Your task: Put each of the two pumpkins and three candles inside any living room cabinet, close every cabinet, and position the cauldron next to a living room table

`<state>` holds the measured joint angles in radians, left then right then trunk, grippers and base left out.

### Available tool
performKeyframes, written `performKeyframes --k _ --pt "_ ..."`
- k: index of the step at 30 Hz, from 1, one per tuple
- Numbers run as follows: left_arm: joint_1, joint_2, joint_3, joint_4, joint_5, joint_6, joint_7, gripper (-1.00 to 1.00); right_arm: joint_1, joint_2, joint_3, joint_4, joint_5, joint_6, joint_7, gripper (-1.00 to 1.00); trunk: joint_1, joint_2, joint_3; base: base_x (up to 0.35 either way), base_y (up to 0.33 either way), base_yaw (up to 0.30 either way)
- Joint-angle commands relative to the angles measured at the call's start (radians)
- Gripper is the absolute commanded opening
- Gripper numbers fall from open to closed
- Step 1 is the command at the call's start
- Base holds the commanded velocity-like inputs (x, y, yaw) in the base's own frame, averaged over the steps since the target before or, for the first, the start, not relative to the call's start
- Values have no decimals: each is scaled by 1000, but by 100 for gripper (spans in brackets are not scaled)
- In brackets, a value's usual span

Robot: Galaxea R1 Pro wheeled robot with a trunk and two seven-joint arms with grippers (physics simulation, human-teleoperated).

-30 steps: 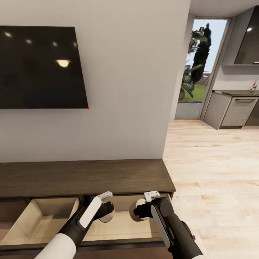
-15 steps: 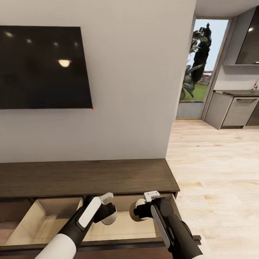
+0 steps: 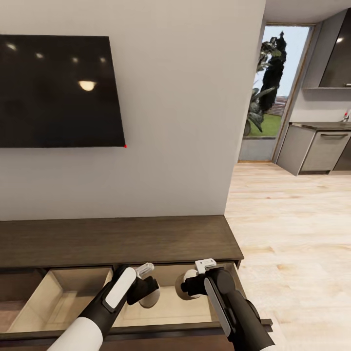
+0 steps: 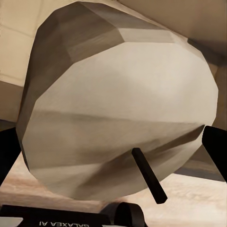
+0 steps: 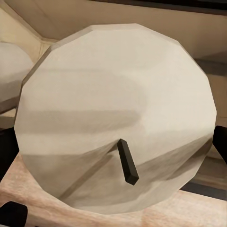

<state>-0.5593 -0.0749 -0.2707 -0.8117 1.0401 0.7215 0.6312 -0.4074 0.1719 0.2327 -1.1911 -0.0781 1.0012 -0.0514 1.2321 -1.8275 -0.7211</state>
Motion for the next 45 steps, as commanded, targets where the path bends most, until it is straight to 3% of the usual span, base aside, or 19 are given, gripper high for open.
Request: performKeyframes --k 1,7,14,21,45 --pt "-1 0 -2 -2 11 -1 10 -100 -1 0 0 -1 -8 4 -5 -100 0 -1 -1 0 0 0" --pt "-1 -1 -2 -7 11 -3 10 -100 -1 0 0 -1 -9 3 -4 -100 0 -1 -1 0 0 0" --pt "-1 0 -2 -5 10 -4 11 -100 -1 0 0 -4 -16 -1 -2 -100 27 -50 -23 0 0 0" --pt "-1 0 -2 -4 4 -6 11 -100 -1 -2 6 -15 -56 -19 2 -100 54 -99 -45 0 0 0" --pt "-1 7 -4 -5 -6 -51 15 -100 -1 -2 37 -19 -61 -18 4 -100 146 -267 -120 0 0 0"
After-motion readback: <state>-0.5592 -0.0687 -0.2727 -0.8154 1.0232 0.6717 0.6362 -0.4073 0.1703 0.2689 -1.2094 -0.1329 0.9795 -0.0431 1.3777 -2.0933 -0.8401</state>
